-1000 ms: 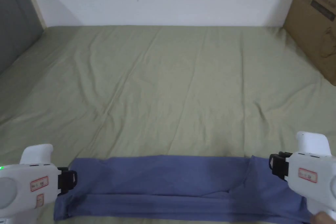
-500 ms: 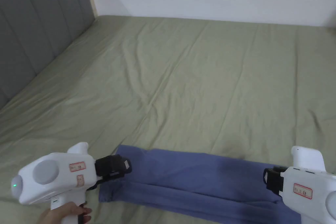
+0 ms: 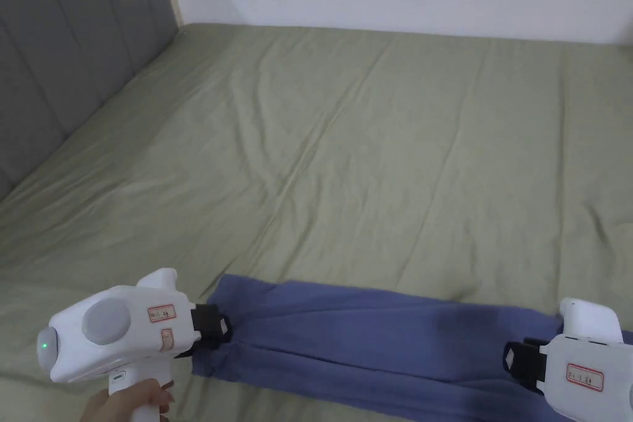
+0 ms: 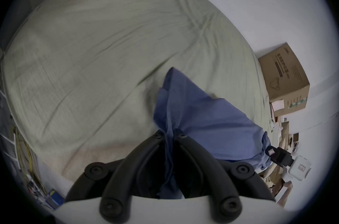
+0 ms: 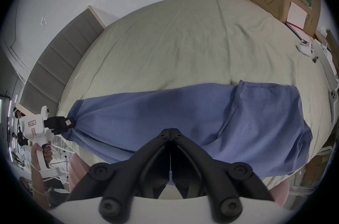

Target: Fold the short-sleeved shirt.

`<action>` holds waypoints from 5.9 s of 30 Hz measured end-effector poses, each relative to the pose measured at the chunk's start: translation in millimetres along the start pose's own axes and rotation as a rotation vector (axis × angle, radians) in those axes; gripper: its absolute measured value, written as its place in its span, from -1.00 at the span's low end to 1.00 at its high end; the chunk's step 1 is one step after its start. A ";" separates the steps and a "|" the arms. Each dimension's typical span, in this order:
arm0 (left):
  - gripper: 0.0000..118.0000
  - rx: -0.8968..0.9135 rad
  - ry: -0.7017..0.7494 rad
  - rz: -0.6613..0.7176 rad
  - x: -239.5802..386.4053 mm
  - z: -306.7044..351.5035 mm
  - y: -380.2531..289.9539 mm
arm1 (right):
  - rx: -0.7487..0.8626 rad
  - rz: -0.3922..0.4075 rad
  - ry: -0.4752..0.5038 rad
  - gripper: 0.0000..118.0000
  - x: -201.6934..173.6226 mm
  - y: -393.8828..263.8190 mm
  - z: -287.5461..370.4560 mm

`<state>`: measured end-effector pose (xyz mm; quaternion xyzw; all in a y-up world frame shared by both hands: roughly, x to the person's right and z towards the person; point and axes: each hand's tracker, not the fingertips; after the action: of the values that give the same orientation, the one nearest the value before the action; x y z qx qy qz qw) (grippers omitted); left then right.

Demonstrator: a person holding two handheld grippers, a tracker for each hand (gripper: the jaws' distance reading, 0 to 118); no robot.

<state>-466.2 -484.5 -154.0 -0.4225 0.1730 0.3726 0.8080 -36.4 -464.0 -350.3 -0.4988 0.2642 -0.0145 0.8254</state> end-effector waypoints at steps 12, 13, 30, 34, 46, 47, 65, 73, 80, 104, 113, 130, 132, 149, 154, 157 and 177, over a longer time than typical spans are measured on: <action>-0.87 0.091 -0.263 -0.457 185.6 47.8 -4.6 | 0.056 -0.125 -0.032 -1.00 53.4 -1.4 25.6; -0.87 0.079 -0.291 -0.499 204.3 42.6 -13.3 | 0.061 -0.139 -0.036 -1.00 58.3 -2.8 28.5; 0.82 -0.208 -0.422 -0.510 286.5 -84.9 -92.2 | 0.095 -0.258 -0.111 -1.00 121.4 -28.2 59.2; -0.75 -0.134 -0.376 -0.410 257.2 -77.8 -77.3 | 0.095 -0.276 -0.103 -1.00 122.0 -31.2 56.2; -1.00 -0.357 -0.363 -0.559 285.7 -126.0 -143.2 | 0.080 -0.271 -0.088 -1.00 114.7 -36.6 50.5; -1.00 -0.371 -0.373 -0.572 289.5 -128.9 -150.6 | 0.081 -0.270 -0.090 -1.00 114.8 -37.5 51.8; -0.50 -0.228 -0.467 -0.308 181.1 -67.8 -69.7 | 0.083 -0.237 -0.084 -1.00 99.7 -34.3 59.5; 0.86 -0.284 -0.493 -0.072 109.1 -94.8 -51.6 | 0.068 -0.218 -0.073 -1.00 84.1 -28.3 49.5; 0.02 -0.309 -0.645 0.067 94.9 -127.9 -57.3 | 0.046 -0.173 -0.076 -1.00 71.9 -24.5 47.3; -0.85 -0.144 -0.260 0.013 -61.2 22.6 44.8 | -0.017 -0.139 -0.084 -1.00 48.2 -23.3 31.2; -0.85 -0.038 -0.192 -0.011 45.8 64.4 28.3 | -0.018 -0.134 -0.078 -1.00 49.2 -22.3 36.2; -0.31 -0.365 -0.496 -0.416 240.2 -70.3 -61.0 | 0.013 -0.239 -0.114 -1.00 95.6 -37.8 53.4; 0.69 -0.406 -0.365 -0.397 241.9 -88.5 -69.8 | 0.006 -0.252 -0.125 -1.00 100.8 -39.6 53.5; -0.95 -0.308 -0.324 -0.354 205.0 -88.8 -57.8 | 0.010 -0.266 -0.098 -1.00 103.9 -40.5 46.0; -0.97 -0.401 -0.334 -0.414 237.1 -117.3 -93.6 | 0.007 -0.263 -0.100 -1.00 106.6 -42.0 47.4; -0.98 -0.426 -0.324 -0.445 250.4 -121.2 -109.5 | 0.012 -0.275 -0.104 -1.00 111.1 -43.3 50.4; -0.98 -0.184 -0.472 -0.329 161.2 -27.2 -47.2 | 0.065 -0.118 -0.042 -1.00 58.0 -12.0 62.3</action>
<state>-323.2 -450.2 -239.5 -0.4179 -0.1250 0.3386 0.8337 44.5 -435.9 -342.1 -0.4865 0.2163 -0.0612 0.8443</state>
